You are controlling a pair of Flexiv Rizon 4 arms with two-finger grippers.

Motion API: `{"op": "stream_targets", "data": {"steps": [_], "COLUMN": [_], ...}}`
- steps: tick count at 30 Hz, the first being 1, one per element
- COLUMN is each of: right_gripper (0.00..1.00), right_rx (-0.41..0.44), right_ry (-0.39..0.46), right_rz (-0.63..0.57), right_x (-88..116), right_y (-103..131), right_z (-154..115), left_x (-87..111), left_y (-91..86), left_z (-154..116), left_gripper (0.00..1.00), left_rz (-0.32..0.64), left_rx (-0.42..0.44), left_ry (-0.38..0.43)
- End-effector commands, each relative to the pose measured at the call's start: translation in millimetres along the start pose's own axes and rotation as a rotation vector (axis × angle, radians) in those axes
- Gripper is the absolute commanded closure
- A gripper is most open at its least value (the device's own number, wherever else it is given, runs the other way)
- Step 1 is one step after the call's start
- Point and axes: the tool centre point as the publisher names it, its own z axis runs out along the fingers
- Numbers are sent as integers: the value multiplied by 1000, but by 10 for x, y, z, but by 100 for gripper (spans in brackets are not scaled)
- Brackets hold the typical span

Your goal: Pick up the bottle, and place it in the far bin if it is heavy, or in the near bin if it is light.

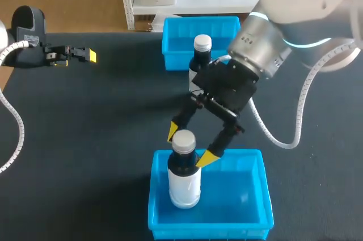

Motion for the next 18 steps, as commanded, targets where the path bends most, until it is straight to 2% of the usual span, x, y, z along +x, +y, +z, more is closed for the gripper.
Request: {"op": "stream_targets", "data": {"steps": [1, 5, 9, 18], "right_gripper": [0, 0, 0, 0], "right_rx": [29, 95, 214, 445], "right_ry": [16, 40, 67, 22], "right_rz": [33, 85, 150, 290], "right_x": [157, 379, 594, 969], "right_y": [-11, -99, -239, -717], "right_z": [-293, -654, -1025, -1692], "left_x": [0, 0, 0, 0], "left_y": [0, 0, 0, 0], "left_z": [0, 0, 0, 0], "left_gripper": [0, 0, 0, 0], "left_rz": [0, 0, 0, 0], "left_rx": [0, 0, 0, 0], "left_ry": [0, 0, 0, 0]}}
